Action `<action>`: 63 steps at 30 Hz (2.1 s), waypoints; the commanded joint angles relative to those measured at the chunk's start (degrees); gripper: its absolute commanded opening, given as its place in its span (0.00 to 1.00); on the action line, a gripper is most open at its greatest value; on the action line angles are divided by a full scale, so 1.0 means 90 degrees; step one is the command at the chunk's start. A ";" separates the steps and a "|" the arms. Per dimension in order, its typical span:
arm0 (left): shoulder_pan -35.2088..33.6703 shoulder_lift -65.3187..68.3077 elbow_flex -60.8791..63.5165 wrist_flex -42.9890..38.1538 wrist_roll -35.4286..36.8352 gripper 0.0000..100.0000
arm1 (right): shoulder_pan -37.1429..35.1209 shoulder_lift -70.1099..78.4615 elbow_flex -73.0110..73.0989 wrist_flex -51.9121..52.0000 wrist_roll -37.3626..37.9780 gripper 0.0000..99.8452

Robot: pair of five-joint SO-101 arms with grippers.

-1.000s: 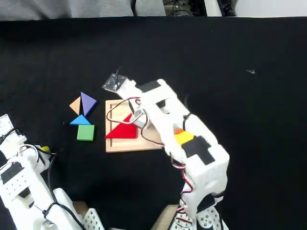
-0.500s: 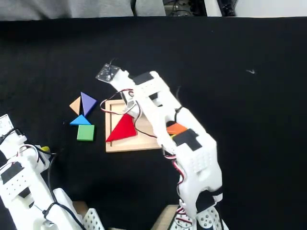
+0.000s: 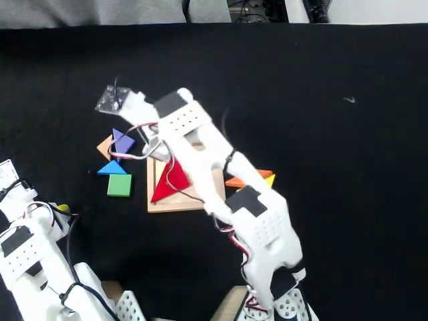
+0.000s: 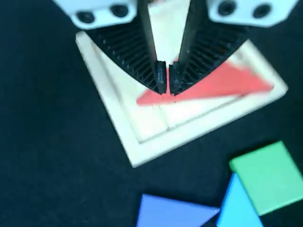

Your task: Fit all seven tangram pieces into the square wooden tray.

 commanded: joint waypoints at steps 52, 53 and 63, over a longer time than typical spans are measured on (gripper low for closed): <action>0.0073 -0.0049 -0.0034 -0.0039 0.0010 0.26 | -0.0020 -0.1548 0.3033 -0.2012 0.0488 0.16; 0.0073 -0.0049 -0.0034 -0.0039 0.0010 0.26 | -0.0020 -0.1626 0.3043 -0.1983 0.0488 0.16; 0.0083 -0.0049 -0.0034 -0.0039 0.0010 0.26 | 0.0264 -0.1929 0.3639 -0.1534 0.0791 0.16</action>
